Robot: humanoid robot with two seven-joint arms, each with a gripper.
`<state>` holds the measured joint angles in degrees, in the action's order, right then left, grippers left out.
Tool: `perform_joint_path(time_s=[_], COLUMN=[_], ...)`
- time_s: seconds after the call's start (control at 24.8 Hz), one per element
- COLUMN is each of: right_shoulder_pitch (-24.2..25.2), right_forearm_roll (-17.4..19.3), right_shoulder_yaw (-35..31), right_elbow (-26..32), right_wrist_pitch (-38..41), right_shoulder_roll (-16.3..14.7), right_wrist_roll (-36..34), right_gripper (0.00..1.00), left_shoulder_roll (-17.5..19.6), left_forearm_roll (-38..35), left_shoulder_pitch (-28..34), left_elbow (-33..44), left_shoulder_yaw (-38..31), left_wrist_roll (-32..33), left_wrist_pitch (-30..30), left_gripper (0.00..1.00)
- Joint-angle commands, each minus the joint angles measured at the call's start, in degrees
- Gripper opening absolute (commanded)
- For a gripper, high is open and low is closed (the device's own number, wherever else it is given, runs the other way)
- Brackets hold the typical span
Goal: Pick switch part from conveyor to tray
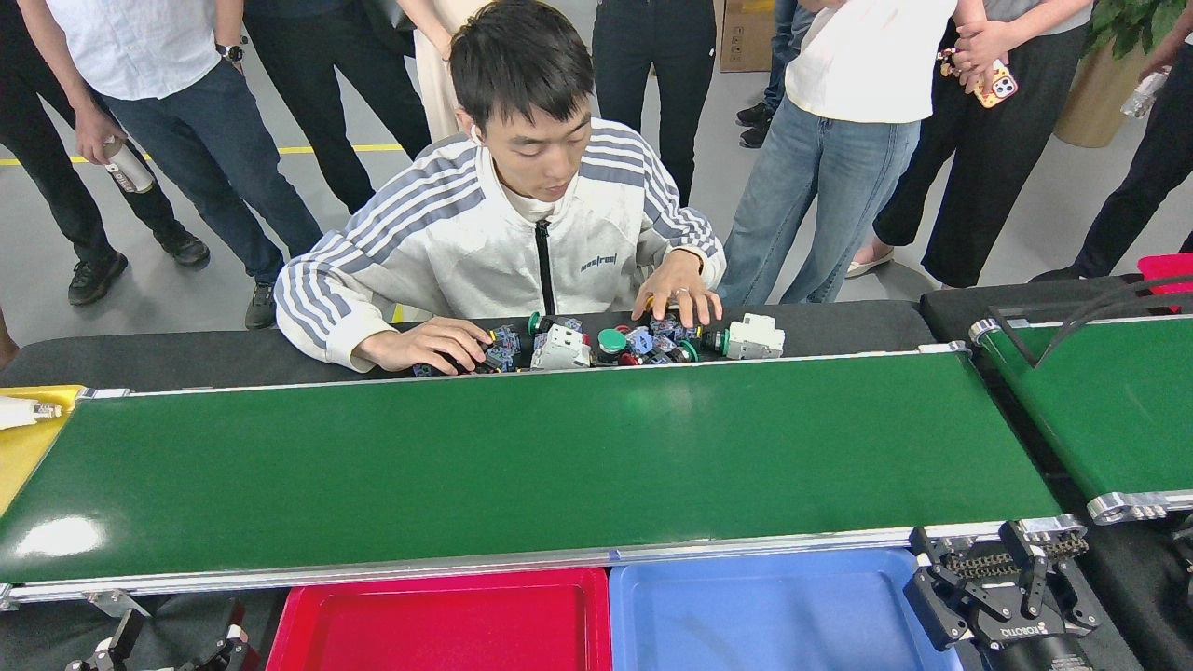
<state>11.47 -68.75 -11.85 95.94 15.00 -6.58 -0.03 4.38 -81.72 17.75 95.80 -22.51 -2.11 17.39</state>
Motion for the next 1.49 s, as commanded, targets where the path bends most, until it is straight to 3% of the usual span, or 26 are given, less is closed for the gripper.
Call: perform_joint_path(time_s=[0.0,0.77,1.09,1.45], right_shoulder_pitch=[-0.57,-0.57,-0.57,-0.49], right_forearm_roll=[0.20,0.20,-2.00,-1.91], right_shoulder_yaw=[-0.36,-0.36,-0.36,-0.36], right_elbow=[0.48,0.48,0.56,0.12], right_wrist_pitch=[0.20,-0.15,-0.32,0.03], right_shoulder_roll=[-0.37,-0.45,-3.88,-3.79], right_wrist_roll=[-0.23,-0.15,0.56,0.65], right_gripper=[0.98,0.98,0.97,0.98], left_shoulder_roll=[0.19,0.19,0.54,0.36], left_forearm_roll=[0.07,0.33,0.33,0.33], left_shoulder_pitch=[-0.35,-2.02,-2.28,-2.11], left_elbow=[0.44,-0.08,-0.17,-0.35], left_shoulder_yaw=[0.37,0.80,0.28,0.72], left_wrist_roll=[-0.35,-0.53,-0.62,-0.62], left_wrist_pitch=[0.18,0.18,0.01,0.10], left_gripper=[1.00,1.00,1.00,1.00])
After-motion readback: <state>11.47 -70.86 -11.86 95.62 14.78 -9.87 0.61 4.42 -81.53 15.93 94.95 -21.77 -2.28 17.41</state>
